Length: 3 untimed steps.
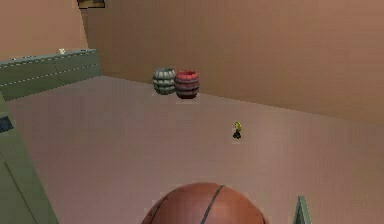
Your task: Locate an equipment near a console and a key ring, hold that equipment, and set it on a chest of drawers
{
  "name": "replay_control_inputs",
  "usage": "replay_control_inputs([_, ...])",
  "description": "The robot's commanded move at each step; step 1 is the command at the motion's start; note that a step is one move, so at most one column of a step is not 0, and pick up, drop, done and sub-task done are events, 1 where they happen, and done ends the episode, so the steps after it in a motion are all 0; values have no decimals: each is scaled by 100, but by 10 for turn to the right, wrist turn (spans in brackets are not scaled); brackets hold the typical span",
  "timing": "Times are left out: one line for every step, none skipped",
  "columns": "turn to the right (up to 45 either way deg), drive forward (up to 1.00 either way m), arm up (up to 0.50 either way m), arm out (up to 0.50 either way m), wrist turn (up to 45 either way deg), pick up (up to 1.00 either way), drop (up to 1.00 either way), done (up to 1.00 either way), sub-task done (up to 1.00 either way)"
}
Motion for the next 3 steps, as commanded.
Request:
replay_control_inputs([-270,0,0,0,0,0,0,0,0])
replay_control_inputs([0,100,0,0,0,0,0,0,0])
replay_control_inputs([-30,0,0,0,0,0,0,0,0])
